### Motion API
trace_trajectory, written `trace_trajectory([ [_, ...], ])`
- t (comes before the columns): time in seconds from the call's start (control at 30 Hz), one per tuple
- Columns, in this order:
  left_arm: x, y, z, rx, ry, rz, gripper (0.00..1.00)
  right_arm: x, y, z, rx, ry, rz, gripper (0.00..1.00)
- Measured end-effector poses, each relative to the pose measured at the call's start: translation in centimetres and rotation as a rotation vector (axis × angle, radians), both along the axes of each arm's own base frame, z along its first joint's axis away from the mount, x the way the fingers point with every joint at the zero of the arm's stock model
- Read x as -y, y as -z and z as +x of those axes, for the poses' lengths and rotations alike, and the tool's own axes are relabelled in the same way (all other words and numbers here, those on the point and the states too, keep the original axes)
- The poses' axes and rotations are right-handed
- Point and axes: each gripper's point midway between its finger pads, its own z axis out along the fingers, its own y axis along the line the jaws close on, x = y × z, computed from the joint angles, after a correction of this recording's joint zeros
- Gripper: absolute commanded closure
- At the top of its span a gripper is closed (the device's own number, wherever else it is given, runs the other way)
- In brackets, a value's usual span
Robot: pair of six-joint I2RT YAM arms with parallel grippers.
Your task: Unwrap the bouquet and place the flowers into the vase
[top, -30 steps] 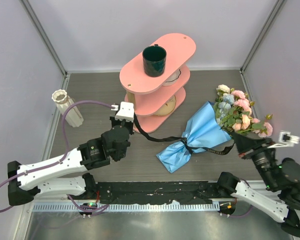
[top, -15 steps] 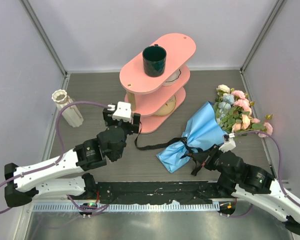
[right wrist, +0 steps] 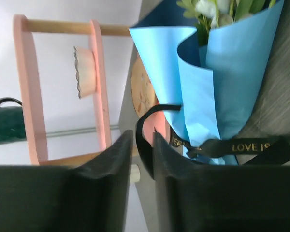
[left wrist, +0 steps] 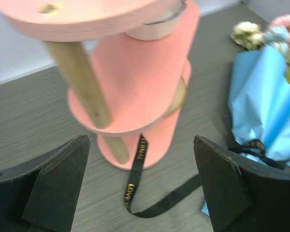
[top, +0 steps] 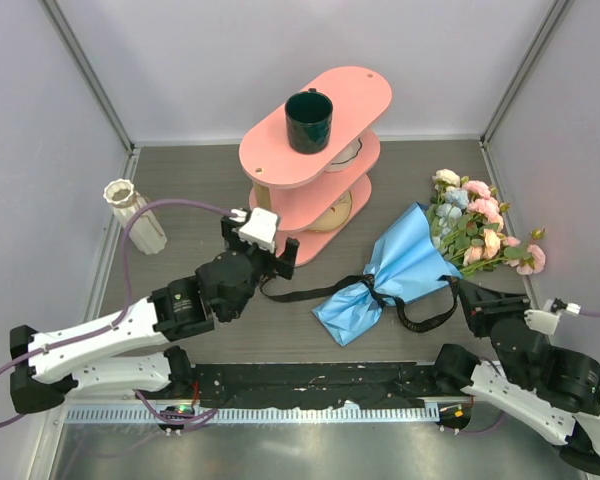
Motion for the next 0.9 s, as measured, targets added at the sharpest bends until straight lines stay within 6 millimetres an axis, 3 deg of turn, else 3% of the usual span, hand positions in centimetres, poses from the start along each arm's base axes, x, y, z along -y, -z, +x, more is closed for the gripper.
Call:
trace_trajectory([
  [0.03,0.6,0.3,-0.1,-0.009,0.029,0.006,0.07,0.5,-0.4,0.0,0.010,0.016,0.005,0.37],
  [0.07,1.7,0.9,-0.4,-0.027,0.072,0.017,0.07,0.9,-0.8,0.0,0.021,0.028,0.000,0.06],
  [0.1,2.4,1.5,-0.5,-0.044,0.102,0.030,0.07,1.4,-1.1,-0.1,0.031,0.033,-0.021,0.00],
  [0.23,7.1,4.5,-1.4,-0.152,0.256,0.110,0.05,1.9,-2.0,-0.2,0.070,-0.005,-0.155,0.00],
  [0.33,10.0,7.5,-2.3,-0.253,0.355,0.170,0.08,0.4,-2.9,0.4,0.128,-0.078,-0.250,0.07],
  [0.37,10.8,8.5,-2.6,-0.289,0.383,0.185,0.09,-0.4,-3.0,0.7,0.143,-0.108,-0.279,0.14],
  [0.5,12.6,11.7,-4.2,-0.407,0.473,0.221,0.11,-4.5,-1.2,2.2,0.109,-0.232,-0.459,0.28],
  [0.6,13.2,12.5,-5.1,-0.455,0.514,0.213,0.11,-7.6,2.1,3.8,-0.011,-0.315,-0.650,0.40],
  [0.73,13.7,12.7,-5.8,-0.484,0.545,0.194,0.11,-9.3,6.2,4.7,-0.143,-0.389,-0.857,0.59],
  [0.77,13.8,12.7,-5.9,-0.489,0.550,0.193,0.11,-9.6,6.9,4.8,-0.163,-0.402,-0.886,0.68],
  [0.9,14.2,13.2,-6.3,-0.512,0.565,0.190,0.16,-10.6,8.1,5.2,-0.186,-0.449,-0.945,0.80],
])
